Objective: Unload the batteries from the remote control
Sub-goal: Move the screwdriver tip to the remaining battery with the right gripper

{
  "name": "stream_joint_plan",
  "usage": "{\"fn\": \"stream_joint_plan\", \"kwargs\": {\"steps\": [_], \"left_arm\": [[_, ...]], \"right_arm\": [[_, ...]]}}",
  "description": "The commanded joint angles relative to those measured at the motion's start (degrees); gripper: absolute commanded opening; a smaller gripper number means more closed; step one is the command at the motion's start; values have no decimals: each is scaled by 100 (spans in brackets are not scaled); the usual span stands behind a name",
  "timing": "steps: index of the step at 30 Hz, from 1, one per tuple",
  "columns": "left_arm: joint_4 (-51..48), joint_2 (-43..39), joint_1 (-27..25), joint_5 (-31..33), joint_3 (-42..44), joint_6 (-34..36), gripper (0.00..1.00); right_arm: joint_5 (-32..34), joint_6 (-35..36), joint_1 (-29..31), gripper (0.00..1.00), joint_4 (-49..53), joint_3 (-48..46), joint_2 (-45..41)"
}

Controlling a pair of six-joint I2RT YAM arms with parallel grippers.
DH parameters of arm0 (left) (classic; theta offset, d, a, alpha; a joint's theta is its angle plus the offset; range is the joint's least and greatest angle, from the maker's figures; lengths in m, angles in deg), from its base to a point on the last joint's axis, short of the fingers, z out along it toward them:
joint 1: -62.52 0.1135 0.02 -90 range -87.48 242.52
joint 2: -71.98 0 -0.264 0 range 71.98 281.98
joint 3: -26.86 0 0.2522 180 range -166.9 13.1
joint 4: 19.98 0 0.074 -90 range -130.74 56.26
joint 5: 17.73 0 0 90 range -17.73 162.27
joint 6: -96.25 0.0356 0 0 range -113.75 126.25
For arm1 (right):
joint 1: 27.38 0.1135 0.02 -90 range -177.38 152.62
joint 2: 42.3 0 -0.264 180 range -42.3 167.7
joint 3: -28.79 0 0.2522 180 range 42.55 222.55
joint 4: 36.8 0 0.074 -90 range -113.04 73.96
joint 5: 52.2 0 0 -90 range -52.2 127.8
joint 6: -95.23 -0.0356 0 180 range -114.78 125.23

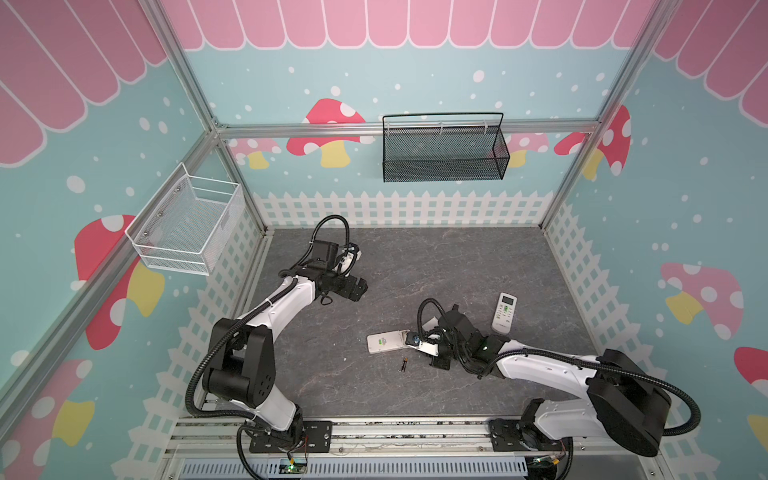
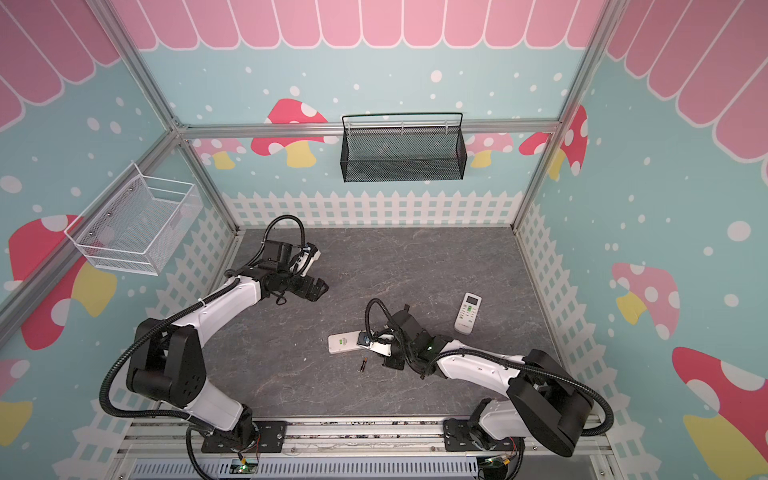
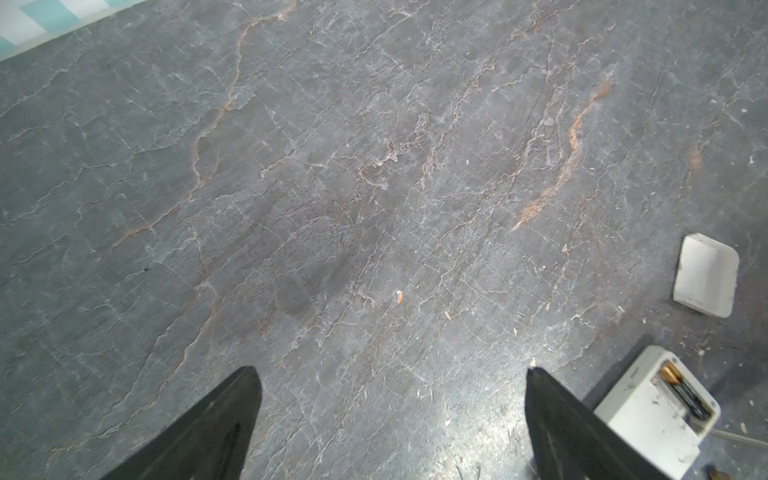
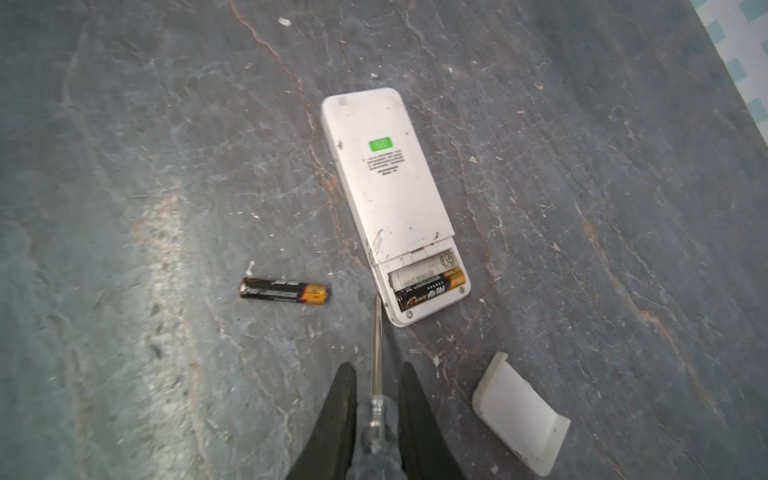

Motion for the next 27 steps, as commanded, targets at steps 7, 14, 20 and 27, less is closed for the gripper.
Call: {"fn": "stream_joint_plan", "kwargs": {"steps": [7,14,20,27], "left_arm": [[116,-226,247,-160,37,-68,100],[62,-341,433,-275,89,138,100],[-254,-437,637,-720,-10,455,99],[-1084,-504,734,-1454,-20,1756,97]], "right_arm": [[746,294,-4,0,-494,806,1240],[253,761,-5,0,-703,1408,1989],[-468,1021,-3,0,-756,1926,2488],[-1232,1253,4,0,-759,2462,2817]]}}
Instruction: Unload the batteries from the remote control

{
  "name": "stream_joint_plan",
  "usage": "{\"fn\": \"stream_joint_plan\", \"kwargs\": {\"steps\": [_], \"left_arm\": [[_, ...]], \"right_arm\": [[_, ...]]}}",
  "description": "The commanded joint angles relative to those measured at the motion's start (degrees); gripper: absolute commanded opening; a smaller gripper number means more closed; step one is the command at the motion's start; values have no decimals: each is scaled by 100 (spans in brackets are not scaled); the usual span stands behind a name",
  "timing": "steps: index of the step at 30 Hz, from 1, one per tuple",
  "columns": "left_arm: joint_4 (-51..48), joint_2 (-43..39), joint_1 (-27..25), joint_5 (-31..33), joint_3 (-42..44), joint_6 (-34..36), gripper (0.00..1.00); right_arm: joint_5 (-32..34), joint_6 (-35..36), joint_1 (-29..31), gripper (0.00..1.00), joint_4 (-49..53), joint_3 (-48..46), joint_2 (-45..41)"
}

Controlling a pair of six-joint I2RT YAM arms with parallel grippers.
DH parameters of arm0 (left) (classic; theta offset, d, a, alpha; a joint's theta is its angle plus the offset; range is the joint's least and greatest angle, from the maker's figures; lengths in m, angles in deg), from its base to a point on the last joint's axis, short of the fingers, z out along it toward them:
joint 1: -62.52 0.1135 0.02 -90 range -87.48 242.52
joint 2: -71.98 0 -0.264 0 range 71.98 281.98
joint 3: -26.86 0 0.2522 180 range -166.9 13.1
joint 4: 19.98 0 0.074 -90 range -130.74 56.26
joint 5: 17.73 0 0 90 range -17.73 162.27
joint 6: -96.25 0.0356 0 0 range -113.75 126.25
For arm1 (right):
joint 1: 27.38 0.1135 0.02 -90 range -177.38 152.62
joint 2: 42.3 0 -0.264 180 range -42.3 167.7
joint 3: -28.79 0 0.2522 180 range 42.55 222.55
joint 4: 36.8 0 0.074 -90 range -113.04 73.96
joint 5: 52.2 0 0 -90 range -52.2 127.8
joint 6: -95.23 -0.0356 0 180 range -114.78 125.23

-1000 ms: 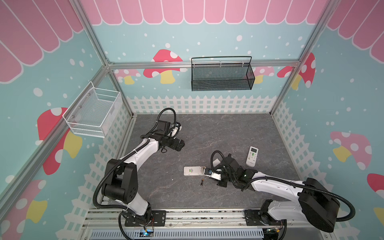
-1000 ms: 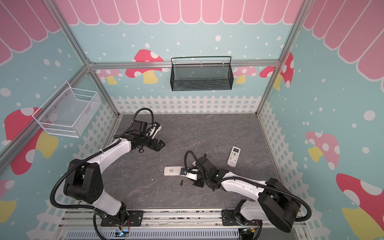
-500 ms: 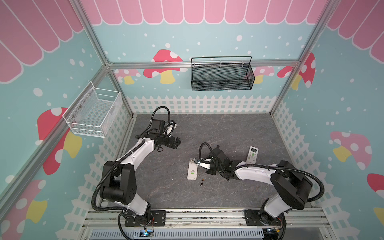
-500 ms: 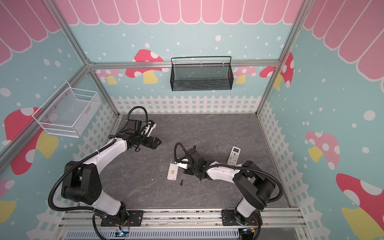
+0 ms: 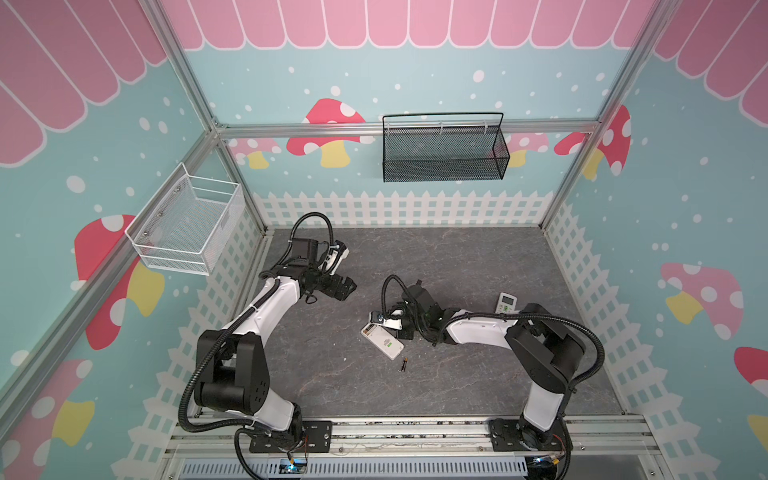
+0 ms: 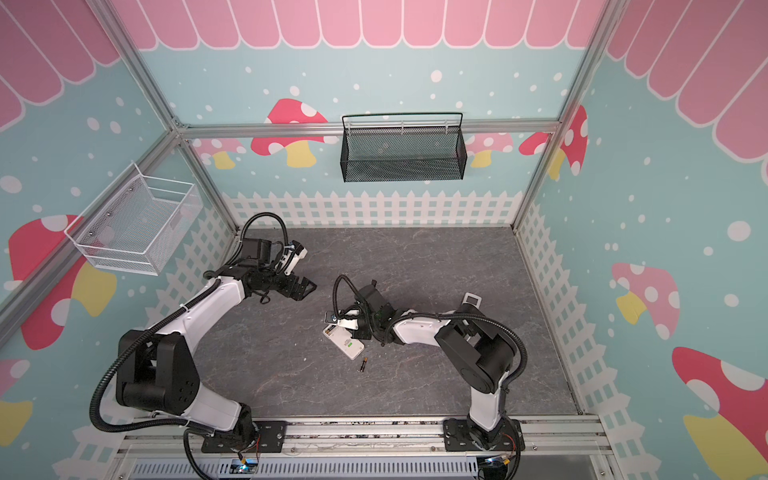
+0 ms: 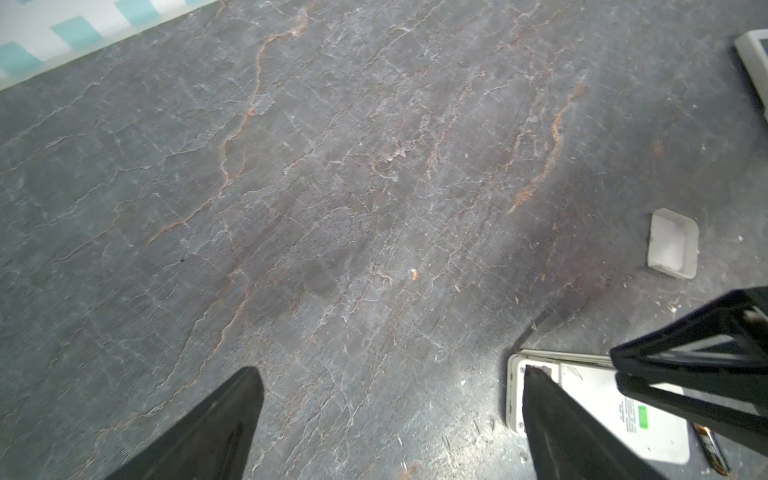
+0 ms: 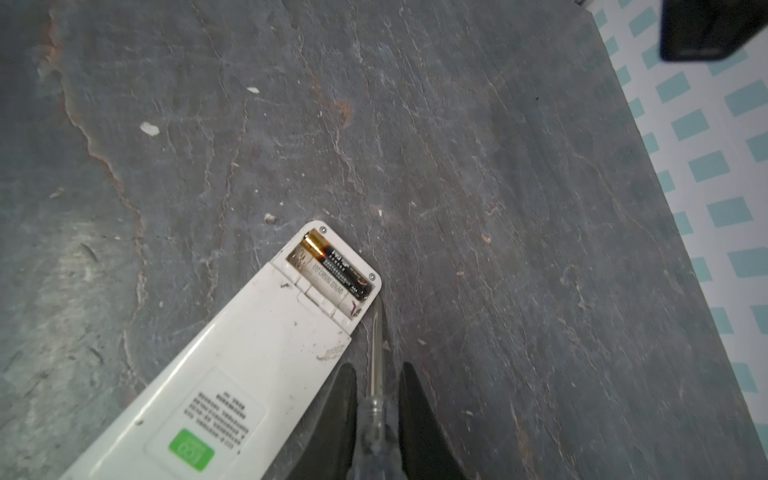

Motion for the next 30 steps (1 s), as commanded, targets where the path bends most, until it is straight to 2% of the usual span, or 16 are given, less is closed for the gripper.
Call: {"fn": "stream_joint_plan", "kwargs": {"steps": [1,6,11,15,21,24,28,30], "left_arm": [[-695,-140,42,-678,-10,1035,97],[-1800,-74,33,-1395,-68,2527,98],[-2451,29,28,-1858,80,3736,98],[-2566,184,-278,-1612,272,4390,99],[-2410,499,-680,-1036,351,4726,97],[-2224,643,-833,-889,408,4757,97],[-2212,799,-935,-647,427,4869,97],[-2215,833,-948,-585,467,5089,97]], "right_arm": [[-748,312,19,0,137,171,136],[-1160,449,20,0,452,406,213],[-809,591,-20,0,353,226,-37],[-637,676,-33,0,55,-240,-603],[-698,918,-33,0,-139,-780,-1107],[-854,1382,-3,0,-627,-1219,-1288],[-608,1876,95,0,-538,-1244,-1299],[-499,2088,123,0,-833,-1416,-1342]]}}
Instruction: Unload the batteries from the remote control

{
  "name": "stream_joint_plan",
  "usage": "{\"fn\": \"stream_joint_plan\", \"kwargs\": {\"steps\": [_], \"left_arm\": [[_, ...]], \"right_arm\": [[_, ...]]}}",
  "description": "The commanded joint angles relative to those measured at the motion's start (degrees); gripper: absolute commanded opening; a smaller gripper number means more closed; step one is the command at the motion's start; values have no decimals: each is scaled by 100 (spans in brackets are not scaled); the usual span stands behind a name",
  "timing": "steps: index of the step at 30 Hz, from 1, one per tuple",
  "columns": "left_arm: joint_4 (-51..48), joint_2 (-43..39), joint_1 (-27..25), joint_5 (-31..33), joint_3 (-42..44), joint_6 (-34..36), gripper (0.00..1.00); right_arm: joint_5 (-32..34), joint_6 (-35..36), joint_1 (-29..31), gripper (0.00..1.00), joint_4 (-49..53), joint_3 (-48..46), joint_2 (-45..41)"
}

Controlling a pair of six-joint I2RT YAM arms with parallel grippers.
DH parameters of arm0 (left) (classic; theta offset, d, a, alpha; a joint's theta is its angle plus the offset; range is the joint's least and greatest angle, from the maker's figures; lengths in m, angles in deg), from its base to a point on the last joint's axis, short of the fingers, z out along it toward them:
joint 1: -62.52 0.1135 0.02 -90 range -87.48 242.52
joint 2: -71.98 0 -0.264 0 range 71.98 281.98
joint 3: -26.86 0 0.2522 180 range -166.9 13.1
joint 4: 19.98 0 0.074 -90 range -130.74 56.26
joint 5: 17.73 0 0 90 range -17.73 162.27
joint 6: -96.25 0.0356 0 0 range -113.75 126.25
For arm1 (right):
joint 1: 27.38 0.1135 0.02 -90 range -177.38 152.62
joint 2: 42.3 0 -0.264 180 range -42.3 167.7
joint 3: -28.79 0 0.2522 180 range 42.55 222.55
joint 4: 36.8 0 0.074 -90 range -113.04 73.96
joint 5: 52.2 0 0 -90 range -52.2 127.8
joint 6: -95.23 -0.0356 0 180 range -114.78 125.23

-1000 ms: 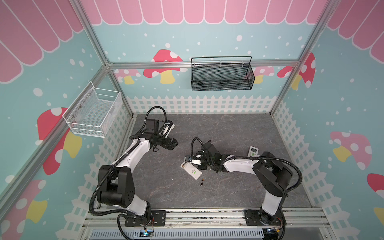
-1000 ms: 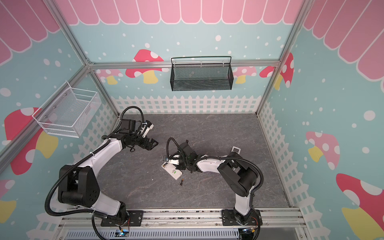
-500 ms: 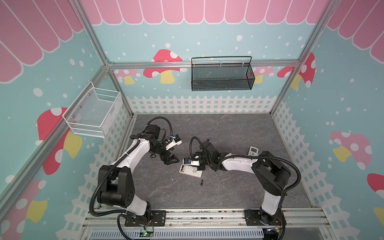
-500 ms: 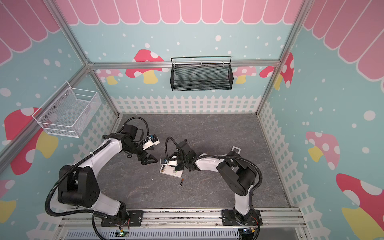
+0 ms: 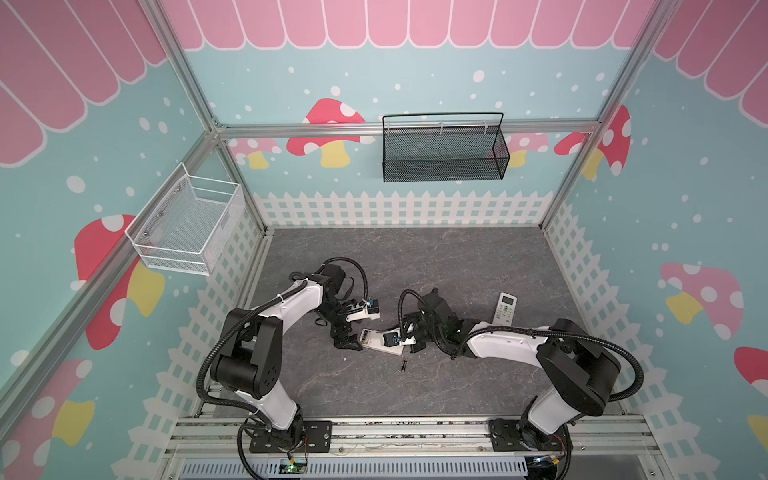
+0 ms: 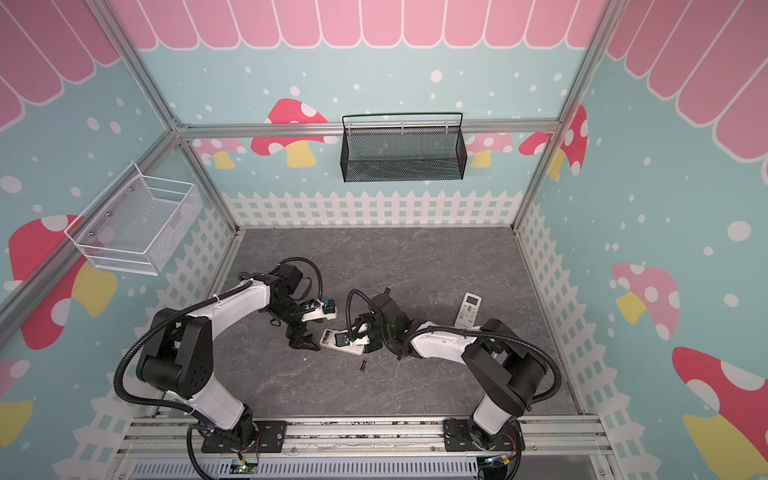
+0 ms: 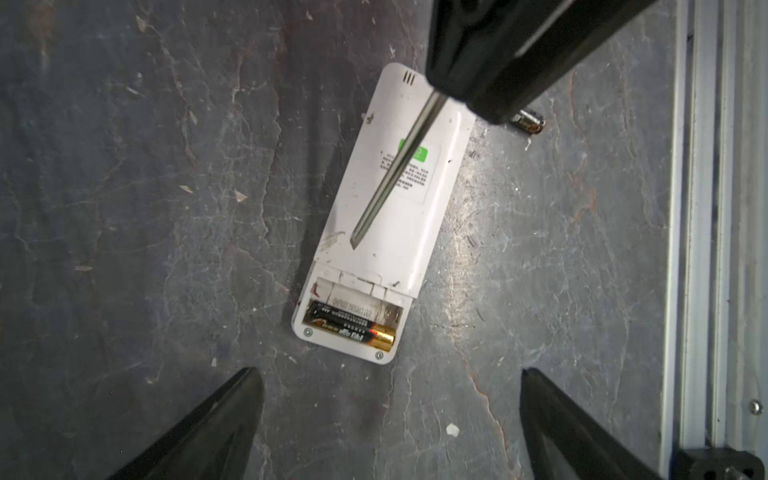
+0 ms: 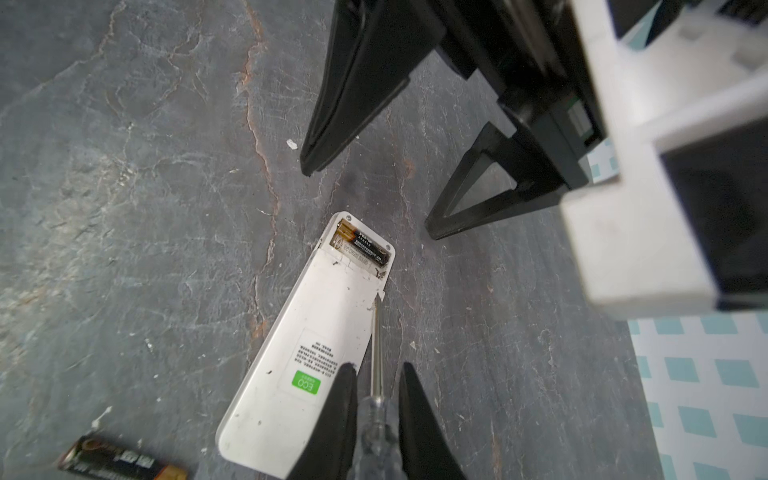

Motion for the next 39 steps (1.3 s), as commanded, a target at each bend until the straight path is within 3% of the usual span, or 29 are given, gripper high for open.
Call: {"fn": "stream_joint_plan", "kwargs": {"steps": [1,7,21,26,29,39], "left_arm": [[4,86,-30,217,59,600,96],[71,139,-59,306,168,1542,97],[216,929,-256,739,-416,1991,93],[196,1034,-307,665,-533,2094,89],[164,1065,-344,566,-537,2195,79],[133,1010,-386,461,-455,2295,70]], "right_arm": [[82,693,68,0,-553,-241,-122],[239,1307,211,0,-932,-372,-38],[177,2076,345,0,-1055,-197,422],[288,2277,475,0,-902,-131,538],[310,2358,497,0,-918,-135,605],[486,2659,621,0,-451,128,769]]}}
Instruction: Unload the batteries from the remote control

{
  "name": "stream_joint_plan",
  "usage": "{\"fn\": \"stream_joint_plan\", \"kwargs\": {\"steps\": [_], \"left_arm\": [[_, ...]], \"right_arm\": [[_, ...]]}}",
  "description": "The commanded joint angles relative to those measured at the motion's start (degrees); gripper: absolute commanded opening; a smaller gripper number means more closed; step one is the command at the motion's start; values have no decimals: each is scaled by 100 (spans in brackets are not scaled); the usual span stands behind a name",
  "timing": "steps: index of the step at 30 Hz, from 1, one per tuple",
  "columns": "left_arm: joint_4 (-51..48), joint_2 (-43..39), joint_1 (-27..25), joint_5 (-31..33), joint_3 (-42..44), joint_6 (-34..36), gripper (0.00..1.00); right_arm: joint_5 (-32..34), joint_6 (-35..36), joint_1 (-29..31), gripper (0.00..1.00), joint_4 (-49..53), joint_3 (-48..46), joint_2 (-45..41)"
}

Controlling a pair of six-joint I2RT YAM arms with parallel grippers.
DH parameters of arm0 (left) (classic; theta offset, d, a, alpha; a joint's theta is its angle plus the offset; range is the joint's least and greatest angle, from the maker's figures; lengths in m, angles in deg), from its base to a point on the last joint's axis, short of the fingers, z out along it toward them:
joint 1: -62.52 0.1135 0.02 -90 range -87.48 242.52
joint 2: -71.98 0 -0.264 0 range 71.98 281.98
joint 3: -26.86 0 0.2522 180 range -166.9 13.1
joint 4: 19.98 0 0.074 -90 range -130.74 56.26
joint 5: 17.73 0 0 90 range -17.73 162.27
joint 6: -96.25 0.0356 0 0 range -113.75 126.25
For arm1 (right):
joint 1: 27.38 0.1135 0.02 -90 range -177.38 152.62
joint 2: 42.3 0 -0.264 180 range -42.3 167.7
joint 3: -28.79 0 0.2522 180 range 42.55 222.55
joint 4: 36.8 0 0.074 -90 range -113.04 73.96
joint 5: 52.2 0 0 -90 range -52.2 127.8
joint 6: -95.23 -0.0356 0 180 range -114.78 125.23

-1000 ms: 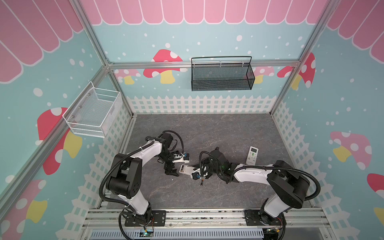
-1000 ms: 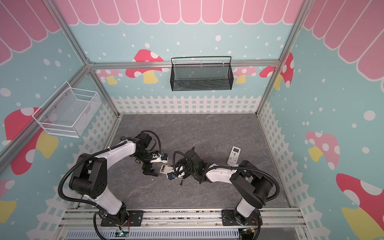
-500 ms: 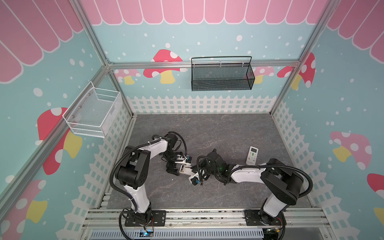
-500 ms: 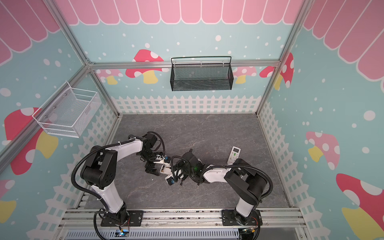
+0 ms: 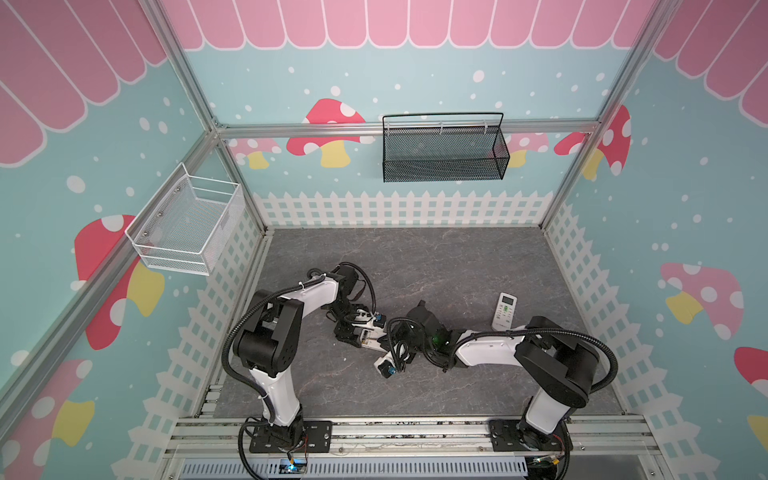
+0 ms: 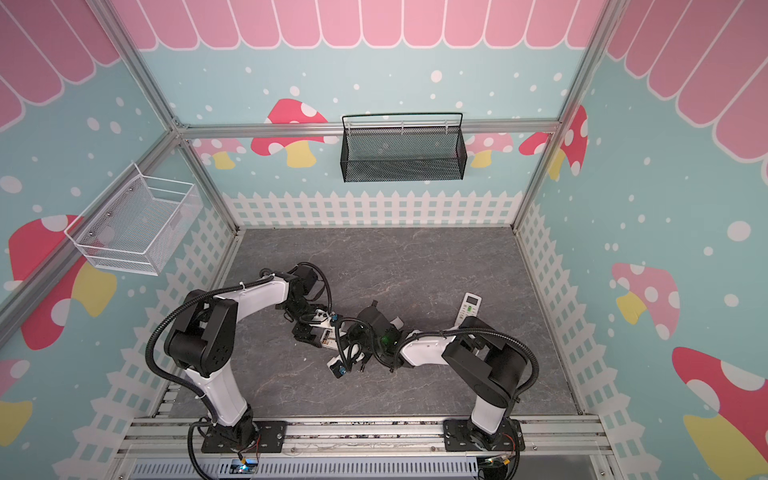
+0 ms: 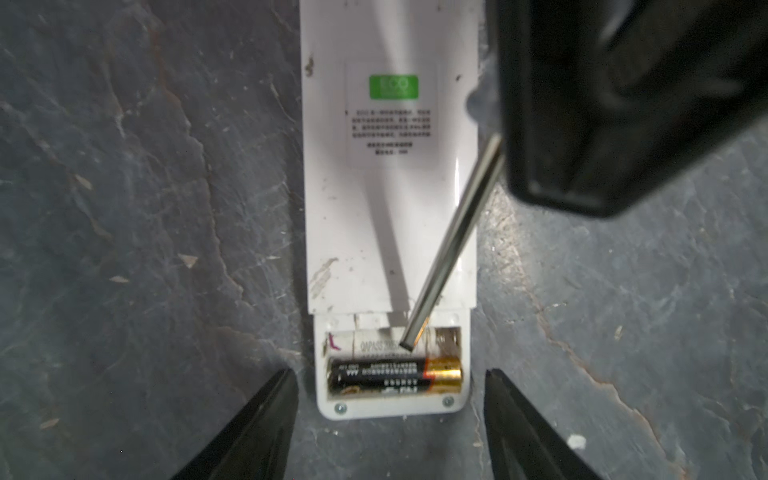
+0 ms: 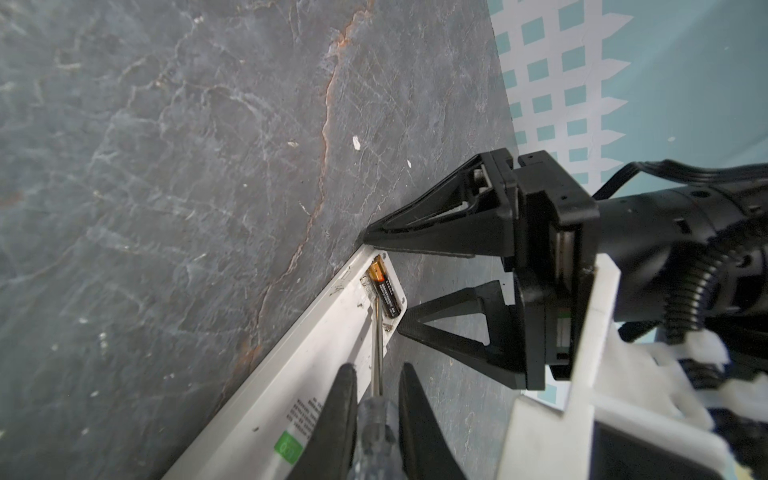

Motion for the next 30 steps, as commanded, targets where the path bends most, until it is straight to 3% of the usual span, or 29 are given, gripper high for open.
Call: {"fn": "stream_joint_plan", "kwargs": {"steps": [1,12,20,26,30], "left_arm": [[-113,33,-72,-100,-49,289,69],[-114,165,-190,-135,-150,166,51],[-112,147,-203,-137,-128,189,50],[-98,123,-230,-129,-91,205,50],[-86,82,-228,-61,-55,149,54]], "right_arm": [[0,250,84,0,212,165,139],[70,286,137,0,188,260,363],[130,101,144,0,-250,72,537],[329,-369,146,0,-1364,-395,830],[432,-685,155,0,-1686,-574,811]]}}
